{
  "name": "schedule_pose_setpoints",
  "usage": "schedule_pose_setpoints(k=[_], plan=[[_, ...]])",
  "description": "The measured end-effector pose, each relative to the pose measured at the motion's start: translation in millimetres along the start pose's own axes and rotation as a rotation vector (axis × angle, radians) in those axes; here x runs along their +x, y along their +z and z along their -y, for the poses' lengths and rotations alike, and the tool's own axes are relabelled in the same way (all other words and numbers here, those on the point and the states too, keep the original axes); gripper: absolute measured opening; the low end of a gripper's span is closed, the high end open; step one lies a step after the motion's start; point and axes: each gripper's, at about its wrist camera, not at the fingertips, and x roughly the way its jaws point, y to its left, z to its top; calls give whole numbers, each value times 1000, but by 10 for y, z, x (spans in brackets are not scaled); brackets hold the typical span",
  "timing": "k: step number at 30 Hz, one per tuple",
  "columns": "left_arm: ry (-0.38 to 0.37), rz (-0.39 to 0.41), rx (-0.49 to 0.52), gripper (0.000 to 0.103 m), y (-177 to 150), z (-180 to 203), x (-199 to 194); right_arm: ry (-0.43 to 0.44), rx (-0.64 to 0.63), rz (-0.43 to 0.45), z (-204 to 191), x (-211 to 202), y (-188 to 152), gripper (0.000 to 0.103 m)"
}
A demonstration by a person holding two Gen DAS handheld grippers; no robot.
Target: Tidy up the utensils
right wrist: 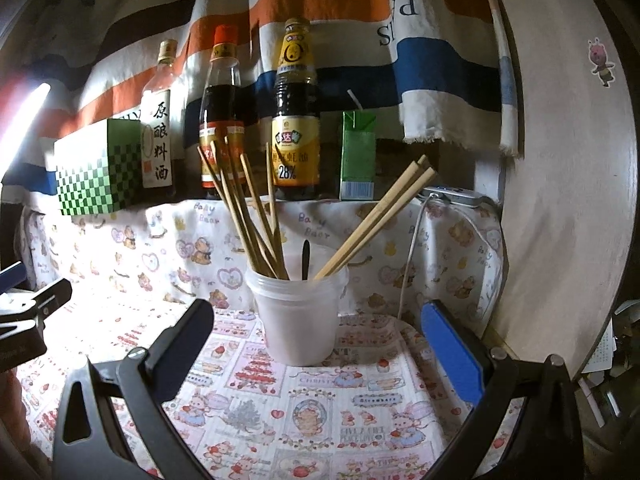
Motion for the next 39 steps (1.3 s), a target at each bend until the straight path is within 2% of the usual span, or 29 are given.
schedule_pose_setpoints(k=[10,39], plan=[[-26,-2,19,103,-12,42,-20,12,4,-13,8,22,-11,103],[-20,-8,18,103,-14,40,-1,8,5,-20,3,30,-13,103]])
